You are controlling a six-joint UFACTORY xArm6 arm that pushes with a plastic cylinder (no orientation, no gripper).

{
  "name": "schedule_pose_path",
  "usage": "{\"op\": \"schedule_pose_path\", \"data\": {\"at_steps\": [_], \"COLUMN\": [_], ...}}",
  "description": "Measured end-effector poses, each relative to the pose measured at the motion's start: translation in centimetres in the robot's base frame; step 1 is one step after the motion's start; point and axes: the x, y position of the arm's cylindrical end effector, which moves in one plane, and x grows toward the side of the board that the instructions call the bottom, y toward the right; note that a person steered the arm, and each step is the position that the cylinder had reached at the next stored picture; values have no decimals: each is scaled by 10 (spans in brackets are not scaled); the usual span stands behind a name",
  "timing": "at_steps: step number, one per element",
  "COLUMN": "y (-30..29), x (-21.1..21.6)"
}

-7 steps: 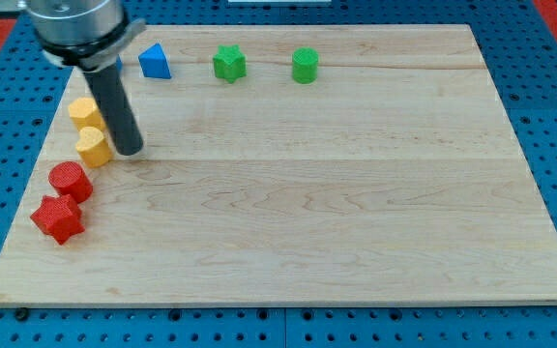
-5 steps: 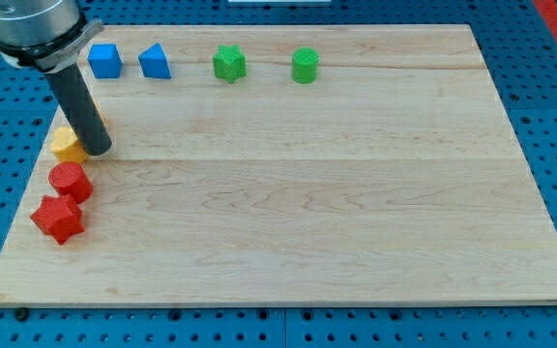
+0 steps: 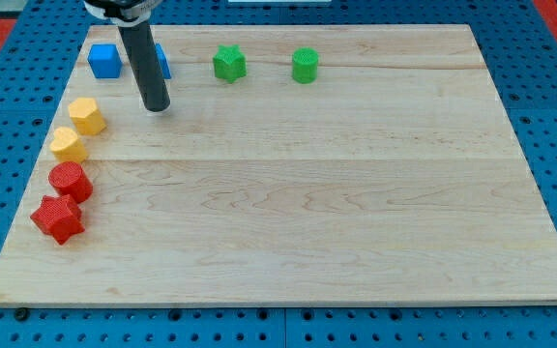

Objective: Move green star top right to green circle

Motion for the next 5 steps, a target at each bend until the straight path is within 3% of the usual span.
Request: {"op": "schedule_pose_path", "data": {"at_steps": [3,5], "y": [8,42], "x": [-53,-47]}}
